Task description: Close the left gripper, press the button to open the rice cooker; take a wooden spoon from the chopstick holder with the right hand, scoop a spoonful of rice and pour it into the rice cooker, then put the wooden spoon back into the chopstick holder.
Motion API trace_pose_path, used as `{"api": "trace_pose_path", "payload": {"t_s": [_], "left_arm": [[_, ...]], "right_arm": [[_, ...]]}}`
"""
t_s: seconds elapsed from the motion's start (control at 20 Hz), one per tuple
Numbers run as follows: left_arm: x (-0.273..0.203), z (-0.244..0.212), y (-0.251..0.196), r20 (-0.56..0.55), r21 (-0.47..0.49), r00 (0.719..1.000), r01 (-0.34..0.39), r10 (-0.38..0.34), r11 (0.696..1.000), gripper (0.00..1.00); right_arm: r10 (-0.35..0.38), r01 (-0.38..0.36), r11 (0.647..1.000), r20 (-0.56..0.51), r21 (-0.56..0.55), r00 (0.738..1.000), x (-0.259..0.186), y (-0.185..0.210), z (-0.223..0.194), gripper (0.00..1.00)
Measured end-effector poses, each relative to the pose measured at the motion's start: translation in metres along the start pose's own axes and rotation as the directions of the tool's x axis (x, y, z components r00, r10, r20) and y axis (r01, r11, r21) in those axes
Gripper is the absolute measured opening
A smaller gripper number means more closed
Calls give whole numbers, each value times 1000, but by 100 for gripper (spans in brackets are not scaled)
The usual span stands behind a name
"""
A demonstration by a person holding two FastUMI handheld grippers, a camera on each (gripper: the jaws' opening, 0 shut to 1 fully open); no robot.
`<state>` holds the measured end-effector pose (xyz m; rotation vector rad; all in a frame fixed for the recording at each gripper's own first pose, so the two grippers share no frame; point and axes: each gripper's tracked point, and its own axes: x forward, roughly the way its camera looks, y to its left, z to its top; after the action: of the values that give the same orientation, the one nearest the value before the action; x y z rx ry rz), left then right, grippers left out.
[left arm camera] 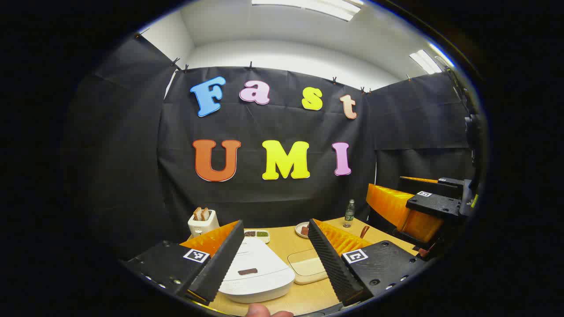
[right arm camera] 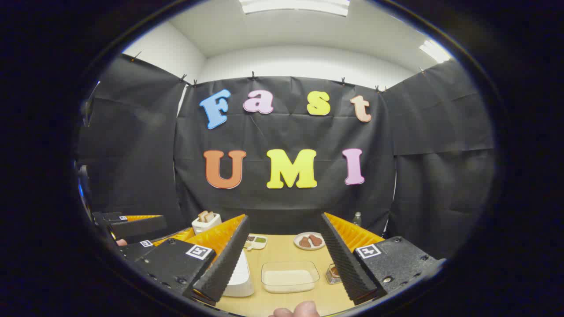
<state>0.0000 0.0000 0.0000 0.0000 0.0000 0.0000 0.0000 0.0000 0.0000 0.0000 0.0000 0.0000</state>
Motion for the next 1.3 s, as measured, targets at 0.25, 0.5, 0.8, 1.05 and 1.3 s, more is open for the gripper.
{"api": "trace_pose_path", "payload": {"t_s": [0.25, 0.5, 0.8, 1.05, 1.3], "left_arm": [[2, 4, -4, 1, -7, 1000, 10, -10, 1000, 94], [0, -2, -2, -12, -7, 1000, -9, 9, 1000, 94], [-6, -4, 4, -19, -17, 999, -46, 46, 999, 95], [-15, 2, 12, -9, -32, 996, -91, 91, 995, 95], [-22, 3, 10, -25, -47, 992, -126, 125, 991, 94]], "right_arm": [[-13, 13, 1000, -2, 2, 1000, 1, -6, -1, 100], [10, -10, 1000, 14, -4, 1000, -2, 2, -1, 100], [4, -4, 1000, 0, 21, 1000, -2, -7, -9, 100], [25, -25, 1000, 11, 4, 1000, -8, -4, -8, 100], [34, -35, 999, 23, 37, 999, -8, -13, -4, 100]]}}
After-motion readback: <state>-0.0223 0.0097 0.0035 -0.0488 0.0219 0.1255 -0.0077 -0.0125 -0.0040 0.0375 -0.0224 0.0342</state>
